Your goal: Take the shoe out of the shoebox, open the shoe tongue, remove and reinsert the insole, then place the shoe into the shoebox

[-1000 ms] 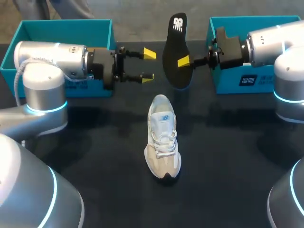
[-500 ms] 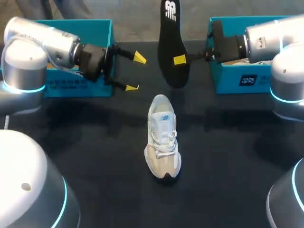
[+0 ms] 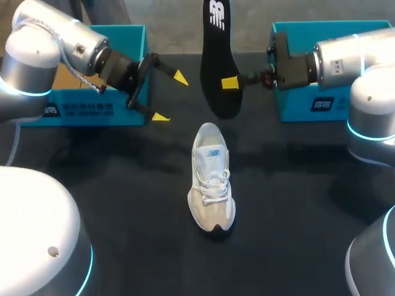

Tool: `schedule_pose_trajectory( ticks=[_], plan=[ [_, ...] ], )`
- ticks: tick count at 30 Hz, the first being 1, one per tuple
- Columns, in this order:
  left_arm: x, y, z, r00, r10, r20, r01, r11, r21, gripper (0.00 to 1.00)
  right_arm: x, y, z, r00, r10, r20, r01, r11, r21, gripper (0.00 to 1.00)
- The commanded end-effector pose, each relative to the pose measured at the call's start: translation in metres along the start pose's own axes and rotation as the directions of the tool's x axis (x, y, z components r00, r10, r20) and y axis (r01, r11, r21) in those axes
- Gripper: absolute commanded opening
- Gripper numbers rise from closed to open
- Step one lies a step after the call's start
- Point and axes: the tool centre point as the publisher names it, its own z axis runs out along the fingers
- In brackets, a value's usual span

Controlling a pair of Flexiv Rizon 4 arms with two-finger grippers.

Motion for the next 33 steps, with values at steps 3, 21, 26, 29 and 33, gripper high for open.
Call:
schedule_pose_trajectory(
  ticks=[3,21,26,29,33],
  plan=[
    [0.005,0.007,0.008,0.996,-0.074,-0.057,0.071,0.996,-0.056,1.00,-0.006,-0.004,0.012,0.997,-0.033,-0.064,0.033,0.999,0.009,0.00],
    [0.019,0.016,0.010,0.993,-0.096,-0.067,0.086,0.987,-0.133,1.00,-0.010,-0.013,0.019,0.995,-0.013,-0.097,0.013,1.000,0.004,0.00],
    [0.019,0.016,0.010,0.993,-0.096,-0.067,0.086,0.987,-0.133,1.00,-0.010,-0.013,0.019,0.995,-0.013,-0.097,0.013,1.000,0.004,0.00],
    [0.019,0.016,0.010,0.993,-0.096,-0.067,0.086,0.987,-0.133,1.00,-0.010,-0.013,0.019,0.995,-0.013,-0.097,0.013,1.000,0.004,0.00],
    [0.019,0.016,0.010,0.993,-0.096,-0.067,0.086,0.987,-0.133,1.00,-0.010,-0.013,0.019,0.995,-0.013,-0.097,0.013,1.000,0.004,0.00]
  ],
)
